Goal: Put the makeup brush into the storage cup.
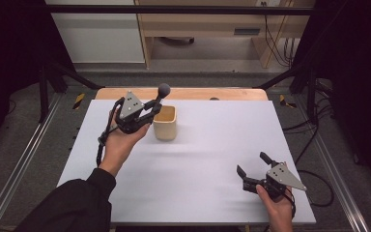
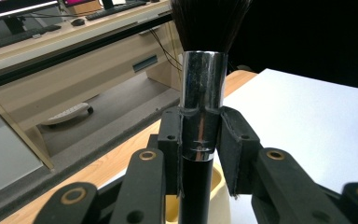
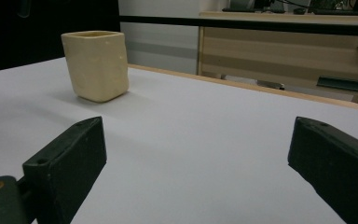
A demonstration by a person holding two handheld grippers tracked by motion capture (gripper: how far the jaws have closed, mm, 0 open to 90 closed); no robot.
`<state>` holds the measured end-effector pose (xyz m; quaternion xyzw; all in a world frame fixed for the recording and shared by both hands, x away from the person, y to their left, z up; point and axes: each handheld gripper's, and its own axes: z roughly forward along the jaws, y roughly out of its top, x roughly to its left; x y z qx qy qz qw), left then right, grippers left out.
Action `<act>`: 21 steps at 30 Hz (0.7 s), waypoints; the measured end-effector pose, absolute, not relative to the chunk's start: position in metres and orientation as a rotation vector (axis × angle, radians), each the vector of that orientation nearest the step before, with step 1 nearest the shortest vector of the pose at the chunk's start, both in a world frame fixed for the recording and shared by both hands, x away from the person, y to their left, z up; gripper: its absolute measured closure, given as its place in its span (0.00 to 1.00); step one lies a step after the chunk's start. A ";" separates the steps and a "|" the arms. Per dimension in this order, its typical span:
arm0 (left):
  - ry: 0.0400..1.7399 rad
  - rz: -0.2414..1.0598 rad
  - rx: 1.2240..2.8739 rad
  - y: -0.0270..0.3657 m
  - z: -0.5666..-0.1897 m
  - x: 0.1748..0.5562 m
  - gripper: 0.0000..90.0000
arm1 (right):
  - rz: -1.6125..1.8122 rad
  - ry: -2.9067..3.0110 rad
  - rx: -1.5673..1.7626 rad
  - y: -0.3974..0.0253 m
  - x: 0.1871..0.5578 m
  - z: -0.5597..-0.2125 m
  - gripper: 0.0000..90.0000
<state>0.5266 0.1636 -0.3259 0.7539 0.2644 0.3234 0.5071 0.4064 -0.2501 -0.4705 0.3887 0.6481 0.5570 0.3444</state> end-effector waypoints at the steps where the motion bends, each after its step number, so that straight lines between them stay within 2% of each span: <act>1: 0.639 0.779 1.816 0.164 -0.326 0.527 0.79 | 1.449 1.681 1.010 -0.250 0.407 -0.471 0.05; 21: 0.759 0.737 1.689 0.161 -0.331 0.538 0.79 | 1.443 1.680 1.017 -0.251 0.407 -0.471 0.05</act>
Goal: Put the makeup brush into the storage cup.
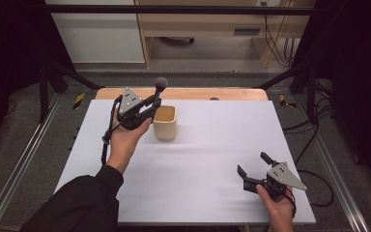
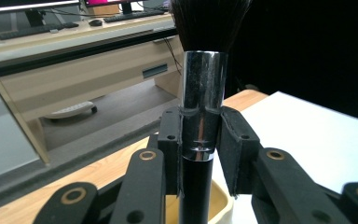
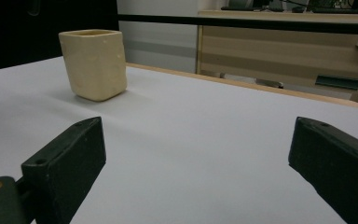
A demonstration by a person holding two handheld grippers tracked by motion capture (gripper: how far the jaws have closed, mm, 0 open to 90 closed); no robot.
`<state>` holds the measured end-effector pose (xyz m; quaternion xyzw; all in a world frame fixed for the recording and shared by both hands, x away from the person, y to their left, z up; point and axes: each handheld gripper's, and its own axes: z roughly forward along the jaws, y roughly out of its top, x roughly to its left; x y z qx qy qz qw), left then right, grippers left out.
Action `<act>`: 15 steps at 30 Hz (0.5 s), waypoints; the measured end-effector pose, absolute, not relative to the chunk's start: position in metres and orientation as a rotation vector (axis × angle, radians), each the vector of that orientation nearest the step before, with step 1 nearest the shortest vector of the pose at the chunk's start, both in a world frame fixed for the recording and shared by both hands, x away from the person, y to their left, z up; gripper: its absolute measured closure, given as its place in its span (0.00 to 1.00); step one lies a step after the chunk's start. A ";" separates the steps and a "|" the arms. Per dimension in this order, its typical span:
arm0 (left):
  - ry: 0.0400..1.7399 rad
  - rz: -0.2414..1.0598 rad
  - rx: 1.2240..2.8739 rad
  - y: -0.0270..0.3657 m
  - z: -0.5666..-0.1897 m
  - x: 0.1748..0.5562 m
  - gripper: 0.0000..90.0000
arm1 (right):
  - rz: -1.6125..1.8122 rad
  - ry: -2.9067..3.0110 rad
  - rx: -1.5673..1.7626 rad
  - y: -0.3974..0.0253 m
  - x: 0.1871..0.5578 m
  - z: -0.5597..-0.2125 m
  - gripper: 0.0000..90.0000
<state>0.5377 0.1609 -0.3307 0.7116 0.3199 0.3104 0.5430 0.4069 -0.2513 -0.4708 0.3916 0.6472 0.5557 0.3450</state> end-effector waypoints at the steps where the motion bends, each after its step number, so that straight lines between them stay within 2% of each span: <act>1: 0.762 0.735 1.690 0.161 -0.331 0.538 0.79 | 1.444 1.680 1.018 -0.251 0.407 -0.471 0.05; 15: 0.775 0.779 1.664 0.153 -0.335 0.543 0.79 | 1.439 1.685 1.007 -0.251 0.407 -0.471 0.04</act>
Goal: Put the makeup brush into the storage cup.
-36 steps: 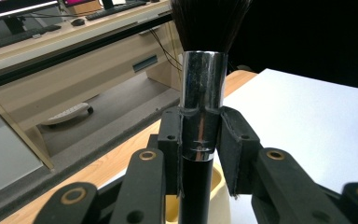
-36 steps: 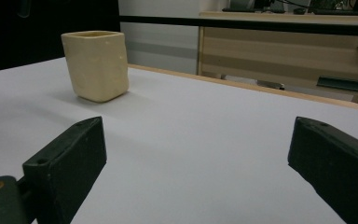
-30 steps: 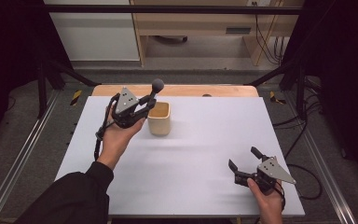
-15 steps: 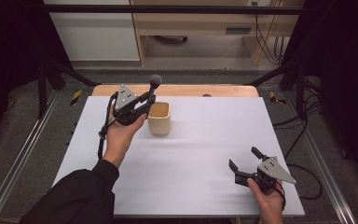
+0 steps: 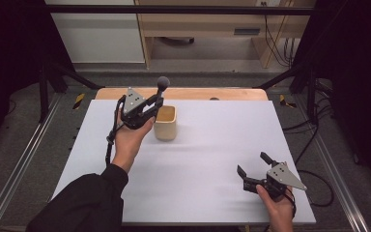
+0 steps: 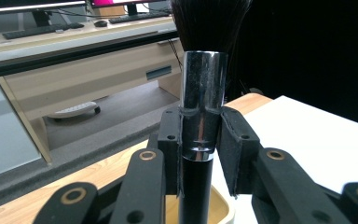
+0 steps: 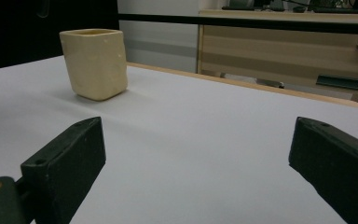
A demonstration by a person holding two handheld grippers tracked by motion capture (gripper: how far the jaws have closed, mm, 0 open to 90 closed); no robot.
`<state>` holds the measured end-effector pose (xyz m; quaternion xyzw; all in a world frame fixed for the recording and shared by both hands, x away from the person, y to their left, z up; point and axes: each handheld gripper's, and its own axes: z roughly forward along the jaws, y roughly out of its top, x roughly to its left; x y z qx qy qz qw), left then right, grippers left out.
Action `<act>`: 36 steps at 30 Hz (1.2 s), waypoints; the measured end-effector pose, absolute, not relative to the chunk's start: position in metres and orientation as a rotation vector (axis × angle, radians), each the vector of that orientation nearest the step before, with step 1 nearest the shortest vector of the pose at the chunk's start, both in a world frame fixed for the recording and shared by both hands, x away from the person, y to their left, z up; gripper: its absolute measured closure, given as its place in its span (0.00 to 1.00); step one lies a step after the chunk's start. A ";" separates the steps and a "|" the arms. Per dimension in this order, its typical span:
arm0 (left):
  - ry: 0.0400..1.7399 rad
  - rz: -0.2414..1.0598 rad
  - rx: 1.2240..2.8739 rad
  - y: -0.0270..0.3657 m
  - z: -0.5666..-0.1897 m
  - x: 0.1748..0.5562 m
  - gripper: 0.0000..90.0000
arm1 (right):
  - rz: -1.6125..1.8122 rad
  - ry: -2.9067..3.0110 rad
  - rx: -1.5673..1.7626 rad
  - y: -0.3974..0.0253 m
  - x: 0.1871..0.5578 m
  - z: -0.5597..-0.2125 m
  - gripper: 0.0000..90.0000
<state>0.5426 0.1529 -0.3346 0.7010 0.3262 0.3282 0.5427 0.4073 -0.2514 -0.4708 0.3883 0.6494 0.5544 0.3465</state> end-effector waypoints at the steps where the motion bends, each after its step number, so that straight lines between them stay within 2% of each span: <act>1: 0.777 0.778 1.659 0.152 -0.335 0.543 0.79 | 1.438 1.685 1.009 -0.251 0.407 -0.471 0.04; 36: 0.850 0.785 1.527 0.141 -0.340 0.552 0.79 | 1.440 1.684 1.014 -0.252 0.407 -0.470 0.04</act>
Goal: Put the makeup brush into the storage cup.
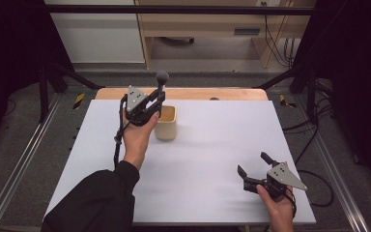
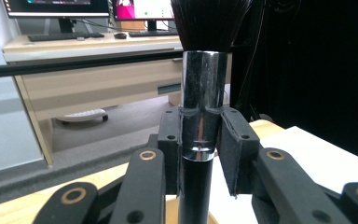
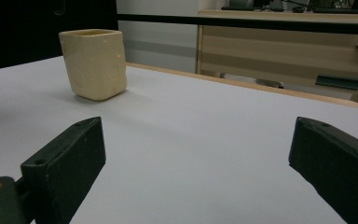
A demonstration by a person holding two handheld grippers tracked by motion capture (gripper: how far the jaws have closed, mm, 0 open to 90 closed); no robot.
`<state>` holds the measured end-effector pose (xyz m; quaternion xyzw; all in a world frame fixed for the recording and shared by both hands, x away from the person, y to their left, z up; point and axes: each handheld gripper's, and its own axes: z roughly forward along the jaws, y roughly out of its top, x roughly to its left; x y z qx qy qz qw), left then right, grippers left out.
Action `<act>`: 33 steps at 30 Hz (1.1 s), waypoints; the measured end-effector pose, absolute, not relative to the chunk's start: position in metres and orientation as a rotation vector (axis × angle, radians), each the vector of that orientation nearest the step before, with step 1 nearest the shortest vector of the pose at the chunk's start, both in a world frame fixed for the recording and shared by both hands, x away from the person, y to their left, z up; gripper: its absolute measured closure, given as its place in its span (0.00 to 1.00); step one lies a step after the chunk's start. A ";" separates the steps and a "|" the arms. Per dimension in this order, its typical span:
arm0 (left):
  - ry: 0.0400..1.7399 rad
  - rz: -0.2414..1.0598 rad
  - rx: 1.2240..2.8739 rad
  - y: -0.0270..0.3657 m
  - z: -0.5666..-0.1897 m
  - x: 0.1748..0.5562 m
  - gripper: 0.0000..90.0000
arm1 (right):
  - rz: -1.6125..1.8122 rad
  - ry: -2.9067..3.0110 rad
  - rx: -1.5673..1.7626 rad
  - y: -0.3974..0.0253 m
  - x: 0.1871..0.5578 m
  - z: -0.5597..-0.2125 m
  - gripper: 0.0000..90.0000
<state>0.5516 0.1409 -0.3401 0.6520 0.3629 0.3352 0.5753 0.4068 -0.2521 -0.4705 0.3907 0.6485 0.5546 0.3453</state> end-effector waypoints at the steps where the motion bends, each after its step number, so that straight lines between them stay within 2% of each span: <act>1: 0.846 0.790 1.528 0.141 -0.340 0.551 0.79 | 1.439 1.684 1.015 -0.252 0.407 -0.470 0.04; 8: 0.822 0.831 1.531 0.142 -0.341 0.553 0.79 | 1.436 1.685 1.012 -0.252 0.407 -0.471 0.04; 33: 0.822 0.803 1.480 0.137 -0.361 0.567 0.79 | 1.432 1.688 1.011 -0.252 0.408 -0.471 0.04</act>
